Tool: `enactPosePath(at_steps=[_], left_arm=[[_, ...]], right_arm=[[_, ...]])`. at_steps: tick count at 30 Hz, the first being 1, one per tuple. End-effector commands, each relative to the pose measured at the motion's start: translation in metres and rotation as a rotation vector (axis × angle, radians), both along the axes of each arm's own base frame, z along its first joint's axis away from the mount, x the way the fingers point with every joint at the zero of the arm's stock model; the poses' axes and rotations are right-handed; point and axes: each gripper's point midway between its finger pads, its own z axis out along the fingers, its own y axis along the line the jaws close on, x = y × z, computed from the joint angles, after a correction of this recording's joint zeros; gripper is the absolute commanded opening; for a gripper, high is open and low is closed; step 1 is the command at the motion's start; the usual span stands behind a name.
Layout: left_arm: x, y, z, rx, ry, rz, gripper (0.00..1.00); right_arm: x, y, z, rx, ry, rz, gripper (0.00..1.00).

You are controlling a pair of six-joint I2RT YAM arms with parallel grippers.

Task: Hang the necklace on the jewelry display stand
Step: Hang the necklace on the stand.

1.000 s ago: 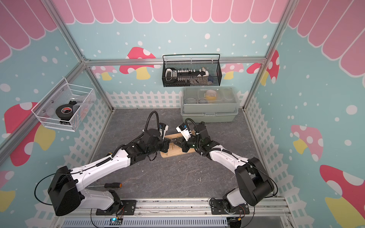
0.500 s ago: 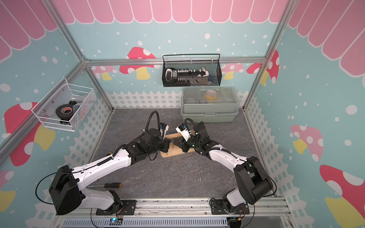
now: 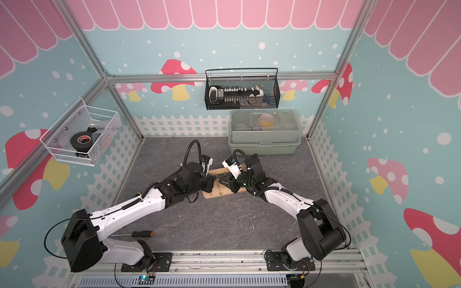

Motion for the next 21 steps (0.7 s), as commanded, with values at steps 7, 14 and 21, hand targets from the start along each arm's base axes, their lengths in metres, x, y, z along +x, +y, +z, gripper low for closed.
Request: enactPosePath(at_steps=[7,14,21], left_arm=[[-0.004,0.017,0.023,-0.016,-0.029,0.05,0.19],[-0.011,0.025,0.033,-0.016,-0.031,0.058,0.21],[-0.035,0.028,0.021,-0.02,0.006,0.092,0.23]], right_arm=[[0.0,-0.009,-0.005,-0.041,-0.014,-0.024,0.19],[-0.002,-0.013,0.007,-0.028,-0.04,-0.042,0.2],[-0.011,-0.013,0.01,-0.018,-0.035,-0.032,0.21]])
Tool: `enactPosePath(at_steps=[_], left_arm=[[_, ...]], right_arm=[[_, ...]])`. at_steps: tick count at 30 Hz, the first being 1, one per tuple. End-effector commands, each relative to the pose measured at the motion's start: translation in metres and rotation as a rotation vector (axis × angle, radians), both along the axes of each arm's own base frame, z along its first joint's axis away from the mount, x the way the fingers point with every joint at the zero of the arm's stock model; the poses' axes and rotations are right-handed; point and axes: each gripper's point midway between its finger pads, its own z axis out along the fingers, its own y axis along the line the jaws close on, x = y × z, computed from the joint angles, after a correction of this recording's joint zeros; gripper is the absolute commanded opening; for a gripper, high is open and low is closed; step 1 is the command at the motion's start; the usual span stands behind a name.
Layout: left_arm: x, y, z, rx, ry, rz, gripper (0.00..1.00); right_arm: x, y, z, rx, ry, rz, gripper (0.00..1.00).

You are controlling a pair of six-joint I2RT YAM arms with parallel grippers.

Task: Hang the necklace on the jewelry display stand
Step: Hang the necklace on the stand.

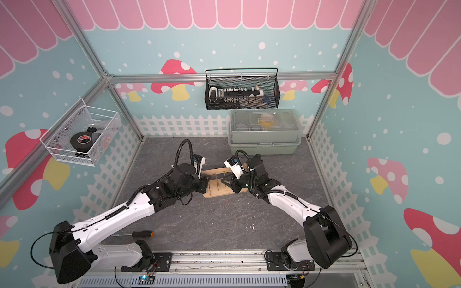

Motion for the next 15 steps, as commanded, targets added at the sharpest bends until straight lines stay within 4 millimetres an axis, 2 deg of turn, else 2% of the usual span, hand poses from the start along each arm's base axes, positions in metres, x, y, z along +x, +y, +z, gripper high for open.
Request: enactPosePath(at_steps=[1,7,11,15], left_arm=[[-0.015,0.012,-0.013,0.001,0.034,0.05,0.23],[-0.026,0.039,-0.024,-0.024,0.022,0.109,0.3],[-0.021,0.051,-0.047,-0.026,0.083,0.14,0.3],[-0.011,0.061,-0.061,-0.073,0.132,0.208,0.29]], right_arm=[[-0.009,-0.002,-0.008,-0.008,0.007,0.012,0.21],[-0.009,-0.003,-0.029,-0.013,0.006,-0.034,0.27],[-0.01,0.004,-0.04,-0.017,-0.039,-0.059,0.27],[0.0,0.007,-0.047,0.016,-0.079,-0.13,0.24]])
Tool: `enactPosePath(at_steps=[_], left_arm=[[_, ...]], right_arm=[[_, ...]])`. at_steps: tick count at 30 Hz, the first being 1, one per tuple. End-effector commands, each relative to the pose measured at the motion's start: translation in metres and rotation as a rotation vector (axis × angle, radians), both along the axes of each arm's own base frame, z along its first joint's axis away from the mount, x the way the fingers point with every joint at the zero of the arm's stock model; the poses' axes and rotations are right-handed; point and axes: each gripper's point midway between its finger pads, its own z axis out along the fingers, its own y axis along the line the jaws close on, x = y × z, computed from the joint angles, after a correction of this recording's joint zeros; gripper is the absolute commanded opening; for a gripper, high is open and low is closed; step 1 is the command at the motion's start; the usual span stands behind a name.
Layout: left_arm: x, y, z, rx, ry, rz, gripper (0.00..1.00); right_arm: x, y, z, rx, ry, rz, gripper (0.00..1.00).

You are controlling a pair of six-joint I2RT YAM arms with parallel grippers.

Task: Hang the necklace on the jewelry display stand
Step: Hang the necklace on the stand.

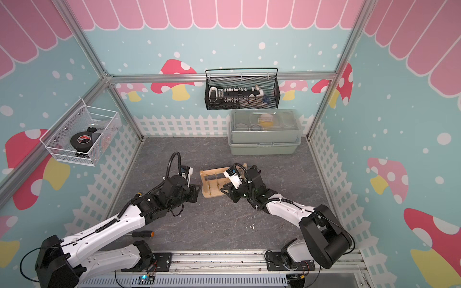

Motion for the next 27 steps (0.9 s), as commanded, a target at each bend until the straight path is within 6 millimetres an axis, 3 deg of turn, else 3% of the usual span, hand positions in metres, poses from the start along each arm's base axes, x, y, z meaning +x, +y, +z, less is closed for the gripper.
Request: enactPosePath(at_steps=[1,12,27], left_arm=[[0.004,0.005,-0.009,-0.057,0.033,0.054,0.29],[0.011,0.032,-0.019,-0.1,0.066,0.168,0.29],[0.013,0.018,-0.028,-0.169,0.107,0.142,0.29]], right_arm=[[0.019,0.004,0.002,0.044,-0.078,-0.085,0.23],[0.034,0.021,-0.016,0.042,-0.233,-0.155,0.18],[0.044,0.019,0.004,0.075,-0.319,-0.251,0.17]])
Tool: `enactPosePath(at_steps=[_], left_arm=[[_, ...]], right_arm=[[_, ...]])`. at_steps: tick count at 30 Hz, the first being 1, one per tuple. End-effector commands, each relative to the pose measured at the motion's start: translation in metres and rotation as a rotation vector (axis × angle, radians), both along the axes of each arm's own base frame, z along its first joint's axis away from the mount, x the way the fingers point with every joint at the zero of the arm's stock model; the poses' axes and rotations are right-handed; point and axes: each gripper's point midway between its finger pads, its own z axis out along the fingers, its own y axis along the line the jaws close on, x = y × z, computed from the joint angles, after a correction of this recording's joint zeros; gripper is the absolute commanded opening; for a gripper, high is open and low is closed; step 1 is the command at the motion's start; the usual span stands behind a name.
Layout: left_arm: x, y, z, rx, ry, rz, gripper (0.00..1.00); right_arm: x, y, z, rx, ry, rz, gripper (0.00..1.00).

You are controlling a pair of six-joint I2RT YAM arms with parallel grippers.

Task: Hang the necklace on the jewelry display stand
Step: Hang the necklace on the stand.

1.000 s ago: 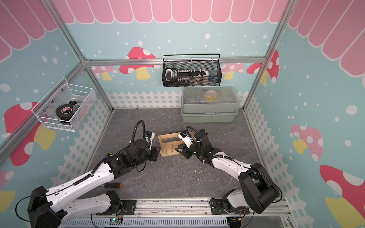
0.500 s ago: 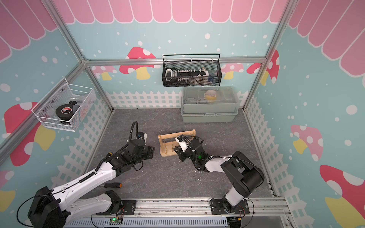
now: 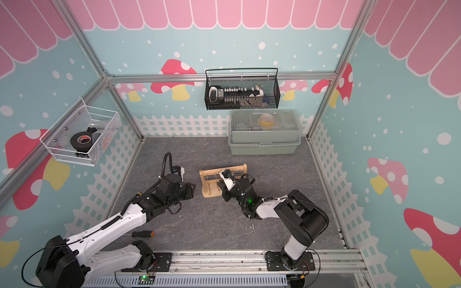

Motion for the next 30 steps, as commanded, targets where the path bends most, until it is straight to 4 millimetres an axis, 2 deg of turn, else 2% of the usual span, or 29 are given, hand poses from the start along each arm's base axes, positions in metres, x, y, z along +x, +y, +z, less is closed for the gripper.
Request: enactPosePath(at_steps=[1,15,18,23,30], left_arm=[[-0.001,-0.004,-0.01,-0.036,0.024,0.001,0.29],[-0.002,0.0,-0.009,-0.01,0.015,0.0,0.29],[-0.001,0.0,-0.009,-0.007,0.012,0.001,0.29],[-0.001,0.001,-0.008,-0.002,0.01,0.001,0.29],[0.0,0.001,-0.006,-0.001,0.009,0.001,0.29]], right_arm=[[0.003,0.0,0.018,0.051,-0.057,-0.03,0.17],[0.004,0.016,0.023,0.068,-0.059,0.019,0.19],[0.006,0.016,0.021,0.06,-0.058,0.009,0.17],[0.007,0.016,0.022,0.061,-0.06,0.002,0.07],[0.0,0.009,0.024,0.022,-0.058,0.007,0.11]])
